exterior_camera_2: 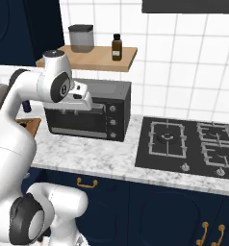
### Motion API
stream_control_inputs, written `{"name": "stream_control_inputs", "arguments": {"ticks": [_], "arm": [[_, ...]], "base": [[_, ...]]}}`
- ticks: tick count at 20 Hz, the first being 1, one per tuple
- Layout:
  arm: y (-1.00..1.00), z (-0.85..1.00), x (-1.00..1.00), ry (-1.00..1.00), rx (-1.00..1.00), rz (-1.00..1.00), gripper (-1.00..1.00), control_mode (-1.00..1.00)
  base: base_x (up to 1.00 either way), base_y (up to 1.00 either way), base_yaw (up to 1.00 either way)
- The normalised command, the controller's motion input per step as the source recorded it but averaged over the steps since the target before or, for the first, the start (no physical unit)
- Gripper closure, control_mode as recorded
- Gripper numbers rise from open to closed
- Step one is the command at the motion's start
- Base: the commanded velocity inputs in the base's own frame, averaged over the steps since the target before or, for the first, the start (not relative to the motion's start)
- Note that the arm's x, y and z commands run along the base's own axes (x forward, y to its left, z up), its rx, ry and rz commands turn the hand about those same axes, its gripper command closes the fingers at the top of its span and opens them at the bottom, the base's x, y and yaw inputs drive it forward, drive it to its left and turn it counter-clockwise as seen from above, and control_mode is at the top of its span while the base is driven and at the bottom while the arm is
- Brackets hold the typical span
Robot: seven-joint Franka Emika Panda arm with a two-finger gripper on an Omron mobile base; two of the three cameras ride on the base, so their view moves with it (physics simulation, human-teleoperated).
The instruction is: Place the appropriate cutting tool for cutting the eggplant skin on the cutting board.
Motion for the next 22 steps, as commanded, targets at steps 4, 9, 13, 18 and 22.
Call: {"name": "stream_control_inputs", "arguments": {"ticks": [4, 9, 13, 18, 22], "arm": [[0.35, -0.03, -0.38, -0.01, -0.03, 0.06, -1.00, -1.00], [1.00, -0.42, -0.49, 0.20, -0.09, 0.07, -1.00, -1.00], [1.00, -0.54, -0.28, 0.32, -0.04, -0.01, -1.00, -1.00], [1.00, -0.49, -0.24, 0.25, -0.07, -0.16, -1.00, -1.00], [1.00, -0.69, -0.08, 0.08, -0.11, -0.25, -1.00, -1.00]], "base": [[0.00, 0.00, 0.00], [0.00, 0.00, 0.00], [0.00, 0.00, 0.00], [0.00, 0.00, 0.00], [0.00, 0.00, 0.00]]}}
